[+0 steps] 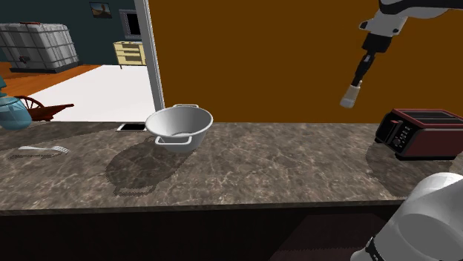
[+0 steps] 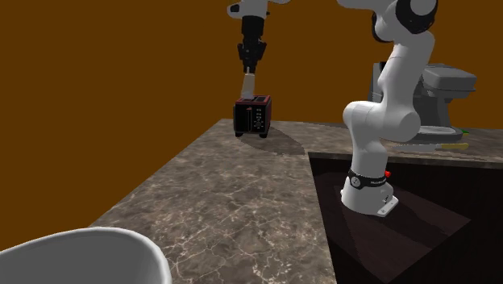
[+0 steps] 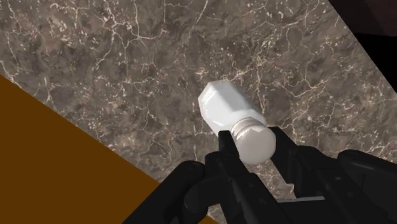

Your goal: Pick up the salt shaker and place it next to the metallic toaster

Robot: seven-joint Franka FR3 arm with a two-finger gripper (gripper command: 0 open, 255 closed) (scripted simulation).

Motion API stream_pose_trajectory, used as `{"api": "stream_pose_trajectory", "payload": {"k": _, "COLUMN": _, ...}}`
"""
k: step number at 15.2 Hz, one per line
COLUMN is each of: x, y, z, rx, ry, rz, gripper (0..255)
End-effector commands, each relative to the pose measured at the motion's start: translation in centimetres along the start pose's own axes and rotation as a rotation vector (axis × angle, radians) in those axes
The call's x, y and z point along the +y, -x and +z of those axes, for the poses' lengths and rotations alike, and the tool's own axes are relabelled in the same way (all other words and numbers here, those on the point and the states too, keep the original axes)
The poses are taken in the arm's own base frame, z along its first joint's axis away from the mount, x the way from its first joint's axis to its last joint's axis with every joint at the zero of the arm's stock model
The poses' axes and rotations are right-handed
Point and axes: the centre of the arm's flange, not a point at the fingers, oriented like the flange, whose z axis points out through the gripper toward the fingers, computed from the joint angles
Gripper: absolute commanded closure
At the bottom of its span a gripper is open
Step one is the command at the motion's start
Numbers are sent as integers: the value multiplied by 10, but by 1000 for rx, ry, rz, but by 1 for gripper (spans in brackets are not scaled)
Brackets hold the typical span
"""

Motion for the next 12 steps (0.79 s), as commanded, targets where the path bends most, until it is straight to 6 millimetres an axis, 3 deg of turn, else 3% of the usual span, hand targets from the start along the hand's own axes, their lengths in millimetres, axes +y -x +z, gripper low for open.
{"api": "stream_pose_trajectory", "payload": {"k": 1, "x": 5, "y": 27, "z": -2, "rx": -1, "ry": 0, "rz": -1, "gripper": 255}}
{"api": "stream_pose_trajectory", "payload": {"k": 12, "x": 41, "y": 167, "z": -16, "rx": -1, "ry": 0, "rz": -1, "gripper": 255}}
